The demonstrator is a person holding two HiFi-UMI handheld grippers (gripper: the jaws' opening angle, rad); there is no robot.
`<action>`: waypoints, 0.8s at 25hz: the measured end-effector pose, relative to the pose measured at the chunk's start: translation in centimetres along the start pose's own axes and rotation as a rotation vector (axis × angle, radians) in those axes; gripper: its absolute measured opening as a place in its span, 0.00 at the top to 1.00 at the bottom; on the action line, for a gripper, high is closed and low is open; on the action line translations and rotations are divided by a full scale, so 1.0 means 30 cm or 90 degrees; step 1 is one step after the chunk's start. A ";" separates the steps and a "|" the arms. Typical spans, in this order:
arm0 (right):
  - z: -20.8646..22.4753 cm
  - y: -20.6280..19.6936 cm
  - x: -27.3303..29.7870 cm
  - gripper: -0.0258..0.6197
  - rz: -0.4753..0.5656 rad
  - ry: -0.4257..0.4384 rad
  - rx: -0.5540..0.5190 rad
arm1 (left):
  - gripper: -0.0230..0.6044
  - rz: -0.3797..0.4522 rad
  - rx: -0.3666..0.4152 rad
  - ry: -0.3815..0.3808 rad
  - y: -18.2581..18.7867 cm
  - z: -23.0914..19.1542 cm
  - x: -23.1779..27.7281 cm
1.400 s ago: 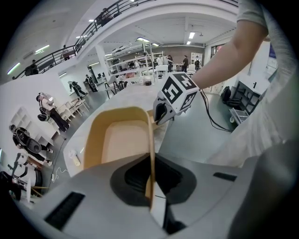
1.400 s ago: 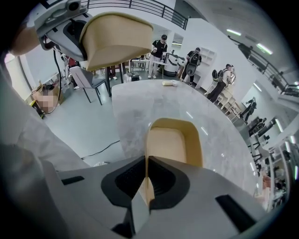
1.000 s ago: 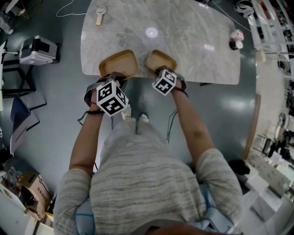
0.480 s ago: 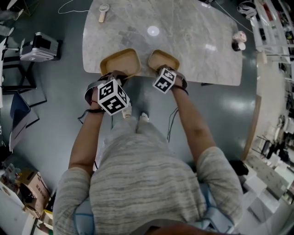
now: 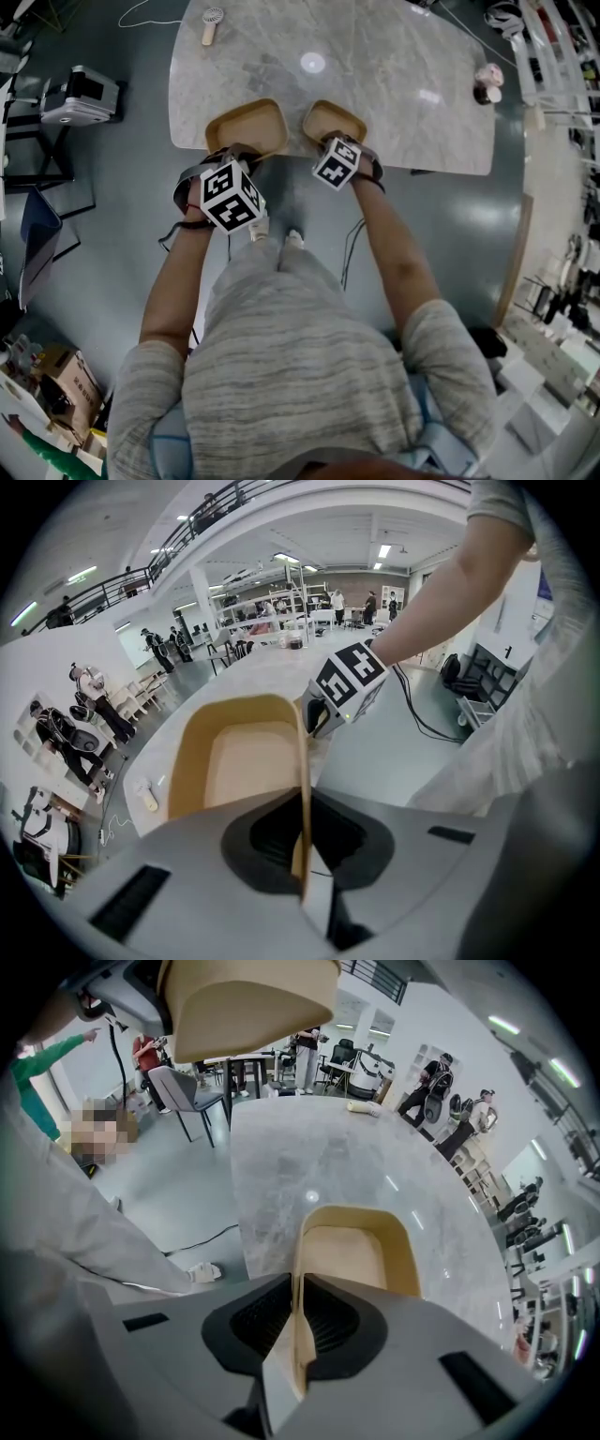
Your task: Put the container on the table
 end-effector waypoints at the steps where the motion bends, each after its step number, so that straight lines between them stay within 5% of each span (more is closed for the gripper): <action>1: 0.001 -0.002 -0.001 0.92 0.001 -0.001 0.001 | 0.96 0.000 0.001 -0.001 0.001 0.001 0.001; 20: -0.002 0.029 -0.085 0.87 0.064 -0.021 0.015 | 0.96 -0.003 0.002 0.004 -0.007 0.003 -0.003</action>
Point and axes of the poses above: the fingertips, and each gripper's own axes: x forward along the fingers, z to its right, y out of its top, the point moved 3 cm from there along -x, backward along the fingers, and after that the axes turned 12 degrees about y, right-handed, at the moved point
